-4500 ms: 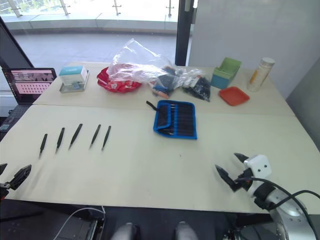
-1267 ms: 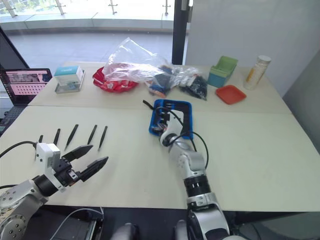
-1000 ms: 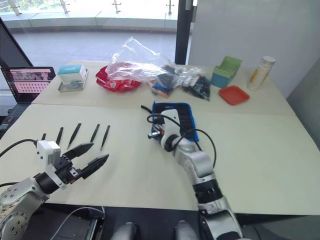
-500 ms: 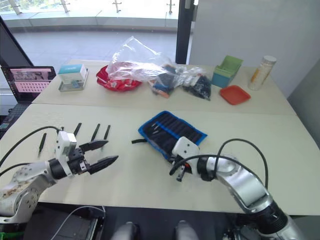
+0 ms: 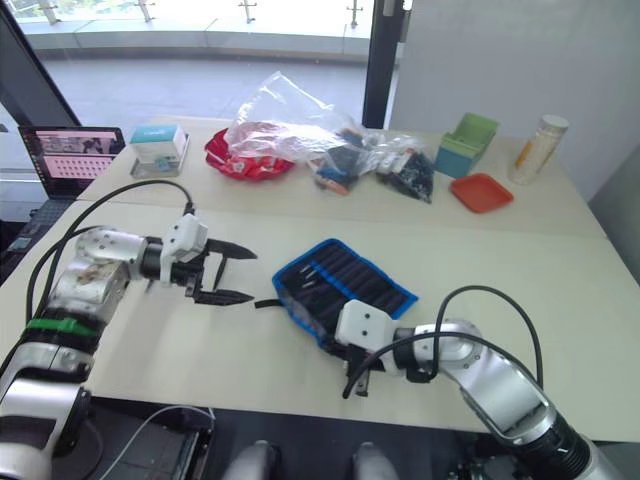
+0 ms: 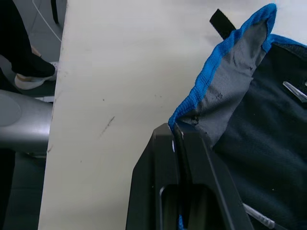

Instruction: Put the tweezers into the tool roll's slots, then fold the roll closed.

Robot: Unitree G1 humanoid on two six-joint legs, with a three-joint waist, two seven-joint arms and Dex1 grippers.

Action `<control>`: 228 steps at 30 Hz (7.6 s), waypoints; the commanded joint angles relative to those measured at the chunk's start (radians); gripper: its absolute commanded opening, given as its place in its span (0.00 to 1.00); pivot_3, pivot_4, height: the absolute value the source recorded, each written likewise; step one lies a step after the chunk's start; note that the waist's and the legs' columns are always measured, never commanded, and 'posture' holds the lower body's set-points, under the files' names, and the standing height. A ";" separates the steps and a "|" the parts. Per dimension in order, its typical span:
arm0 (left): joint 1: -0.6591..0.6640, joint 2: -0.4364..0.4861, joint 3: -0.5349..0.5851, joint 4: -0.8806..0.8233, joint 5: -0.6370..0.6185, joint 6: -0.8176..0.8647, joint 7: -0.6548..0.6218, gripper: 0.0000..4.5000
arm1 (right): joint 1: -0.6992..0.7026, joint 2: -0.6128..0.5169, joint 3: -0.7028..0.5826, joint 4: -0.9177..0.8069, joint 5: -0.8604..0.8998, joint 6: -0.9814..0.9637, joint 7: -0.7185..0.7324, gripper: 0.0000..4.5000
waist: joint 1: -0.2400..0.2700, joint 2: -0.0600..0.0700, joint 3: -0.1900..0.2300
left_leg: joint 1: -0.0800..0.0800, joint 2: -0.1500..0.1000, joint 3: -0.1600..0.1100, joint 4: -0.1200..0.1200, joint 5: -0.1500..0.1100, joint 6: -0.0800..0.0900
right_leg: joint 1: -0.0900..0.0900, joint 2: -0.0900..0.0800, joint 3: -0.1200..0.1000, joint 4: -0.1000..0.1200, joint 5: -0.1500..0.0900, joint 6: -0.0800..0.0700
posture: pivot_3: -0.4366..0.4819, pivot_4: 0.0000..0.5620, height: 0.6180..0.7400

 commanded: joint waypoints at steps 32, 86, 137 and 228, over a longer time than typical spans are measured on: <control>-0.188 -0.076 -0.222 0.487 0.148 -0.618 -0.054 0.01 | 0.021 0.078 -0.032 -0.146 0.086 0.207 -0.089 0.00 | -0.015 -0.001 0.000 | -0.003 -0.002 -0.008 0.005 0.000 0.001 | -0.001 -0.001 -0.004 0.008 0.000 0.000 | 0.48 0.27 0.86; 0.231 -0.057 0.033 -0.342 -0.190 0.356 0.364 0.01 | -0.118 0.414 0.062 0.429 0.052 0.298 -0.224 0.00 | -0.041 0.006 -0.003 | 0.001 -0.003 -0.020 0.008 0.002 0.002 | 0.004 -0.001 -0.014 0.017 0.000 0.000 | 0.48 0.27 0.86; 0.504 -0.154 0.077 -0.202 0.046 0.023 0.486 0.00 | -0.275 0.315 -0.052 0.361 0.067 0.277 0.036 0.49 | -0.033 0.019 -0.010 | 0.018 -0.004 -0.020 -0.002 0.001 0.002 | 0.021 -0.002 -0.016 0.005 0.000 0.000 | 0.48 0.27 0.86; 1.135 -0.010 0.995 -0.661 -0.347 0.387 0.688 0.99 | 0.366 0.211 -0.666 0.124 0.290 -0.005 -0.108 1.00 | -0.014 0.008 0.001 | 0.014 -0.005 -0.019 -0.015 0.004 -0.001 | 0.018 -0.008 -0.021 -0.007 -0.003 -0.003 | 0.48 0.27 0.86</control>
